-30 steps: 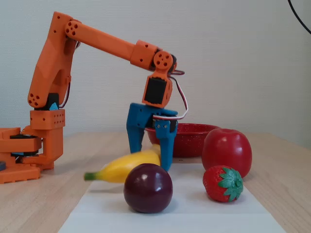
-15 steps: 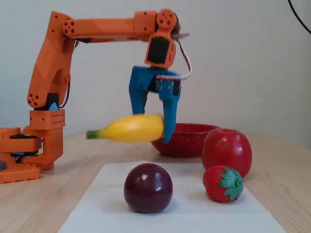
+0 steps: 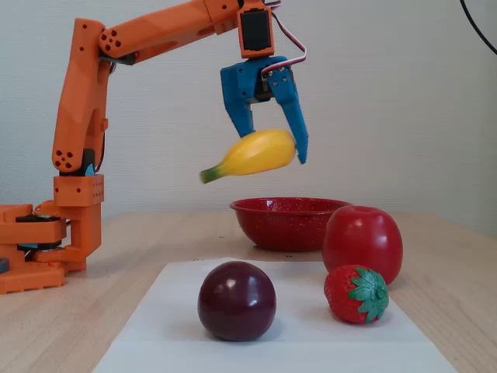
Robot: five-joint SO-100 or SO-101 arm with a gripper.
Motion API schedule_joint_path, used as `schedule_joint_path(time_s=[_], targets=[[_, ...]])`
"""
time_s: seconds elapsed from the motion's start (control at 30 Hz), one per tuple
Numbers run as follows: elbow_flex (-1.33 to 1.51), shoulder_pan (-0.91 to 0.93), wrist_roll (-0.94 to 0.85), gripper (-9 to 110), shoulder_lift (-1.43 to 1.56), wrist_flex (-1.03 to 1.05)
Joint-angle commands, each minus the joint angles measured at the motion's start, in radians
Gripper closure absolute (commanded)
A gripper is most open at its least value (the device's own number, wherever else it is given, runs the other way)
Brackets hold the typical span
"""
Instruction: Grasp the banana and put it in the red bowl
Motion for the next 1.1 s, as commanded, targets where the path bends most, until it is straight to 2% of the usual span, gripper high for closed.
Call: schedule_joint_path(time_s=[0.0,0.23,0.43,0.8,1.07], targets=[[-0.135,0.083,-0.043,101,0.167,0.121],[-0.126,0.267,-0.084,101,0.158,0.035],[-0.097,0.393,-0.110,101,0.132,-0.123],[0.063,0.518,-0.107,101,0.087,-0.439],[0.244,0.554,-0.100,89,0.087,-0.611]])
